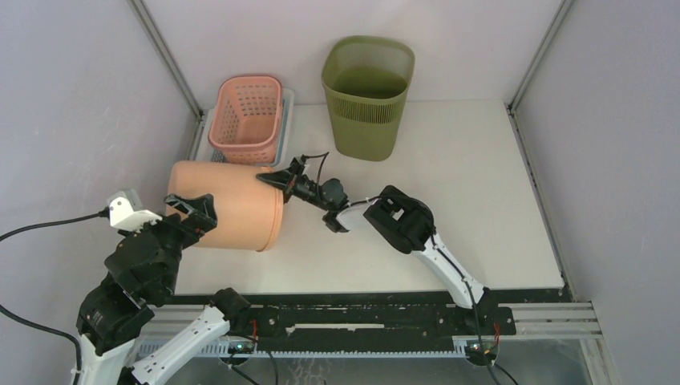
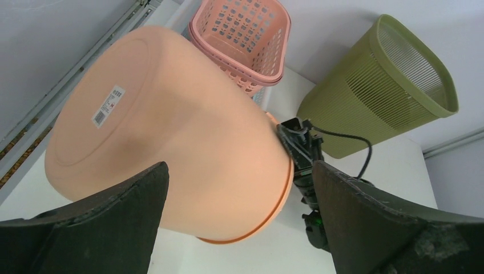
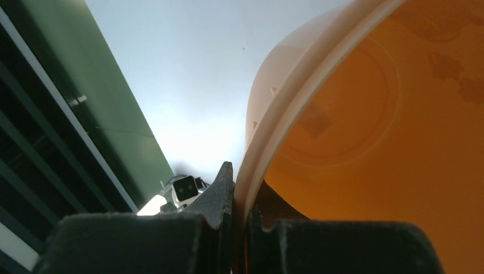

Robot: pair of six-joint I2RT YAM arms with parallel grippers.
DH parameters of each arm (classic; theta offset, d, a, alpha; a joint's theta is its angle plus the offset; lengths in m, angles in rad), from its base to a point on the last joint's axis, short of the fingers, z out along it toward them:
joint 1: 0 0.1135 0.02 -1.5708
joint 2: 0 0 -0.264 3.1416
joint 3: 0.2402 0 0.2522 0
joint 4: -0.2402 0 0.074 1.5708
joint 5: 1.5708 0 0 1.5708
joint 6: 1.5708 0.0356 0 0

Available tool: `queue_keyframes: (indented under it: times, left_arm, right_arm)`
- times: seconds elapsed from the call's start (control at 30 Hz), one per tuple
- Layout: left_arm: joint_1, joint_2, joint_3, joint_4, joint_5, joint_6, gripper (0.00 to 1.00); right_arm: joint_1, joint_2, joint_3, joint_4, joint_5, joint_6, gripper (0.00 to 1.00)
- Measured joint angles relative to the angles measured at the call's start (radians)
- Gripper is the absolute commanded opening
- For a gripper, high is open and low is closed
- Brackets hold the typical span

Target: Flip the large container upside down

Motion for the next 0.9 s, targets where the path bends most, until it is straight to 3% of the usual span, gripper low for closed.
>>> queue_keyframes:
  times: [0.2, 0.27, 0.33, 0.4, 0.67, 0.9]
  left_arm:
    - [0.000, -0.001, 0.000, -0.002, -0.021, 0.000, 1.00]
    - [0.000, -0.003, 0.000, -0.002, -0.031, 0.000, 1.00]
    - [0.000, -0.005, 0.000, -0.002, -0.039, 0.000, 1.00]
    - [0.000, -0.006, 0.000, -0.001, -0.045, 0.000, 1.00]
    - [0.000, -0.006, -0.011, 0.006, -0.045, 0.001, 1.00]
    - [0.000, -0.005, -0.028, 0.020, -0.044, 0.001, 1.00]
  right_arm:
    - [0.018, 0.048, 0.018, 0.038, 0.047, 0.020, 0.00]
    - [0.018, 0.048, 0.017, 0.038, 0.050, 0.020, 0.08]
    - [0.016, 0.048, 0.008, 0.045, 0.052, 0.020, 0.25]
    - [0.013, 0.048, -0.013, 0.062, 0.052, 0.019, 0.31]
    - [-0.025, 0.026, -0.199, 0.076, 0.042, 0.010, 0.45]
    - [-0.085, -0.095, -0.420, 0.075, -0.008, -0.061, 0.55]
